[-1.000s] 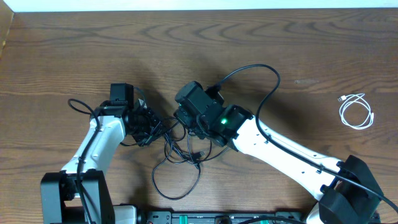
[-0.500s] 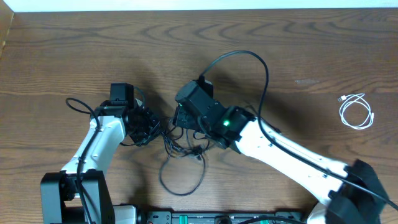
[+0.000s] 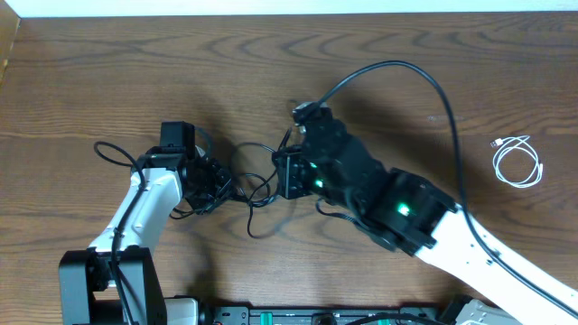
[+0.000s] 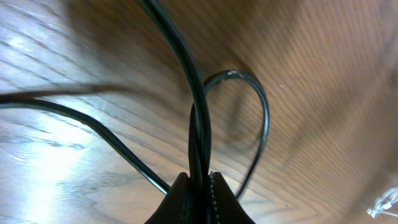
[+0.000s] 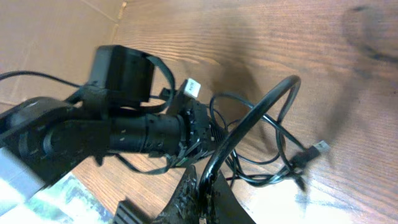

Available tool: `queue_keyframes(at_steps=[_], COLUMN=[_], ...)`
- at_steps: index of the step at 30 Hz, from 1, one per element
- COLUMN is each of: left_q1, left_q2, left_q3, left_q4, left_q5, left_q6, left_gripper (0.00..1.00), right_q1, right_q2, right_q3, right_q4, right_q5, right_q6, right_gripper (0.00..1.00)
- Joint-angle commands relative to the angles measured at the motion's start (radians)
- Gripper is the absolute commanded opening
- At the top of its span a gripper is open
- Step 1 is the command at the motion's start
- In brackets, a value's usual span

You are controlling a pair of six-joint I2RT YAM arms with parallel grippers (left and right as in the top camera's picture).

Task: Untangle cables

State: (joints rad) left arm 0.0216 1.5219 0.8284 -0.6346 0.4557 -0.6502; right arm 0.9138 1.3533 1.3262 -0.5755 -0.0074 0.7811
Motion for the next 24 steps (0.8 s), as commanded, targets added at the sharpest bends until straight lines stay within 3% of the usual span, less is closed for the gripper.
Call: queue_keyframes(at_steps=[1,6,15,24], left_q1=[0.003,0.004,0.003,0.003], left_q2=[-0.007,-0.007,-0.007,-0.007], left_q3=[0.01,0.01,0.01,0.01], left_q4=[-0.021,-0.065,-0.069,-0.067], left_q5=[-0.156,-0.295,-0.311,-0.261], left_q6=[-0.001,-0.126,-0.13,-0.12], left_gripper=[0.07,0.08,0.08,0.08], right_q1=[-0.002,-0.003,-0.003,-0.003], right_q2=[-0.095,-0.194,-0.362,-0.314], right_q3=[0.006,0.006,0.006,0.006], right_q4=[0.006,0.001,-0.087,-0.333], right_q5=[0.027,0.053,0.193,0.173], right_q6=[-0.066,-0.104,-0.132,-0.131], right_gripper=[0.01,0.01,0.01,0.01])
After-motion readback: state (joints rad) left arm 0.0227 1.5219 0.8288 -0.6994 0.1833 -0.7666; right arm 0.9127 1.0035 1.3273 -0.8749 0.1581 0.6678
